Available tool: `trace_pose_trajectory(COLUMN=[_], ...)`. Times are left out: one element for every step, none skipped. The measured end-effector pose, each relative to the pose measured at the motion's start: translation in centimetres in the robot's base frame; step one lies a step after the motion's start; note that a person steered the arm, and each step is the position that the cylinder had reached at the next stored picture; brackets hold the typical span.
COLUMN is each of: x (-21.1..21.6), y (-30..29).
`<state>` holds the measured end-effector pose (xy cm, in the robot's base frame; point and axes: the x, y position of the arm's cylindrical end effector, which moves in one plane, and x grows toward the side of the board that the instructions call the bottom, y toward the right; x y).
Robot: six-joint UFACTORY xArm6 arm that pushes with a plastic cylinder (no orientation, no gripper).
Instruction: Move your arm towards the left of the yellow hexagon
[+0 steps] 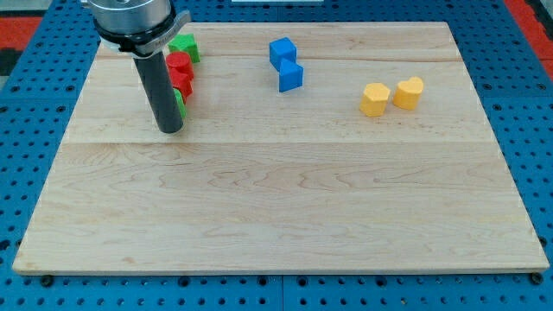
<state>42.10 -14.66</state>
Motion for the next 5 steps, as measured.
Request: trace_pose_trajectory(x=[0.5, 1.2, 1.8, 2.6, 3.9], y=[-0.3, -1.8, -3.7, -5.6, -5.6])
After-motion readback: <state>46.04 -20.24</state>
